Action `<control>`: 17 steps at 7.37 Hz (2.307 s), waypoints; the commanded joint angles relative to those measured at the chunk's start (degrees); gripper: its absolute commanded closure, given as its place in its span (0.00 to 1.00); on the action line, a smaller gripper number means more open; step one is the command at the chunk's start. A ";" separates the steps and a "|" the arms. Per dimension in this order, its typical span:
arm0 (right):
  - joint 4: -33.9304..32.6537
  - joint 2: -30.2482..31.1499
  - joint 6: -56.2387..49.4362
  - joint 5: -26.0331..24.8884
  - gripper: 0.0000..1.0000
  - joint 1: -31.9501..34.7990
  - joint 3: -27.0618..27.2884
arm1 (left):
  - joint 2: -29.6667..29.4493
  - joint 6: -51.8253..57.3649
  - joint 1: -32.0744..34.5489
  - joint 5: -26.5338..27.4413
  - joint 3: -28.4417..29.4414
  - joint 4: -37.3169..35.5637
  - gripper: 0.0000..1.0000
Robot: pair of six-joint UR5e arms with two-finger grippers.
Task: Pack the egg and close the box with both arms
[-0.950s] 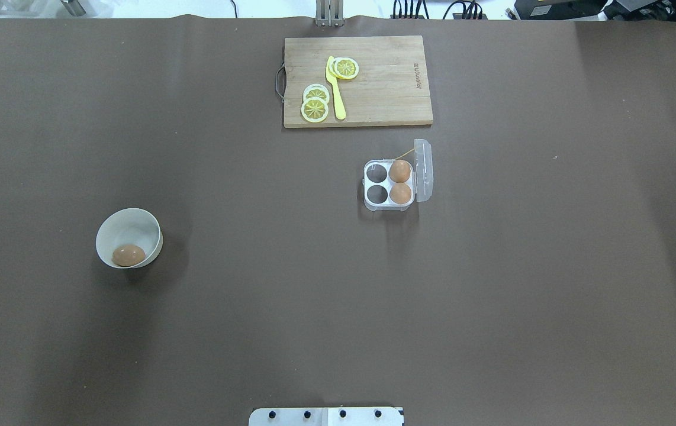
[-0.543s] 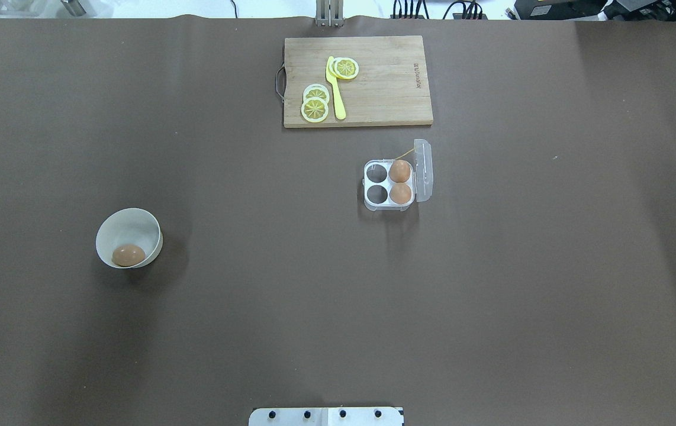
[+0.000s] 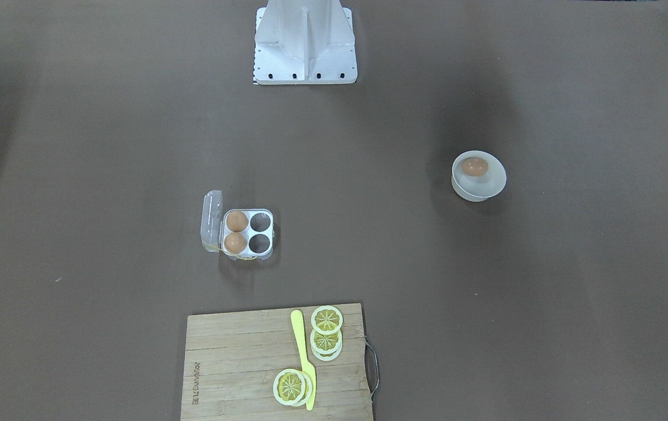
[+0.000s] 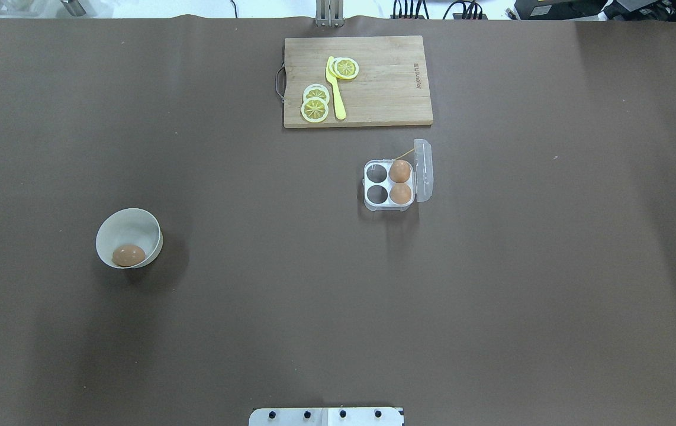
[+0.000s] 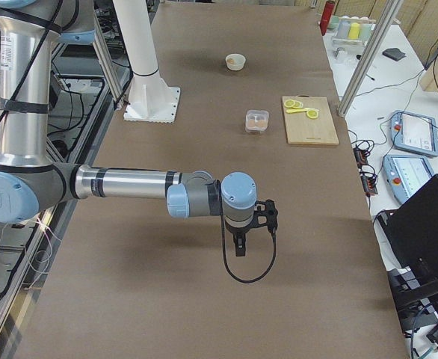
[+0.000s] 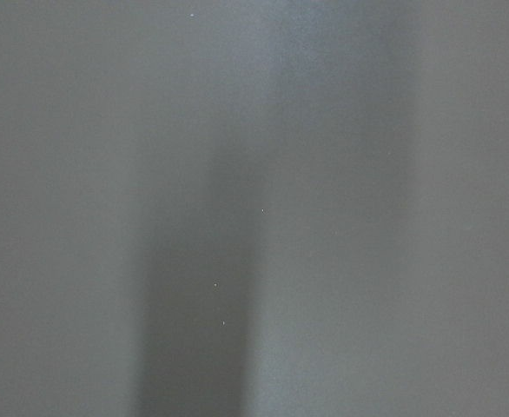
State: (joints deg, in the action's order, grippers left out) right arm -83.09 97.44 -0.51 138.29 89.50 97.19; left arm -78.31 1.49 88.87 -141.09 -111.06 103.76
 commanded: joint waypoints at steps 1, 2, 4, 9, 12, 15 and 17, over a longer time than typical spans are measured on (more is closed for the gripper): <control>0.92 0.90 -0.02 0.05 0.00 -0.55 -0.25 | -4.64 0.88 -9.38 0.29 0.40 3.64 0.12; 0.92 1.08 0.15 0.05 0.00 -0.99 -0.25 | -9.27 0.89 -17.08 1.68 1.01 3.47 0.12; 1.00 1.08 0.16 0.14 0.00 -1.17 -0.25 | -12.82 3.85 -25.91 11.16 1.28 3.56 0.15; 0.83 1.08 0.24 1.90 0.00 -1.17 -0.42 | -18.28 12.75 -36.65 11.28 6.64 3.73 0.19; 0.83 1.08 0.33 1.90 0.00 -1.17 -0.60 | -19.42 11.79 -42.97 17.24 6.46 3.82 0.19; 0.83 1.08 0.33 1.90 0.00 -1.17 -0.60 | -19.43 8.64 -45.44 17.52 7.17 5.22 0.23; 0.83 1.08 0.33 1.90 0.00 -1.17 -0.60 | -19.51 6.95 -47.64 19.96 7.17 5.31 0.24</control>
State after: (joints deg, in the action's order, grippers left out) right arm -82.27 98.52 -0.18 140.19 88.33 96.59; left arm -97.76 9.41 42.59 -122.68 -103.89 108.96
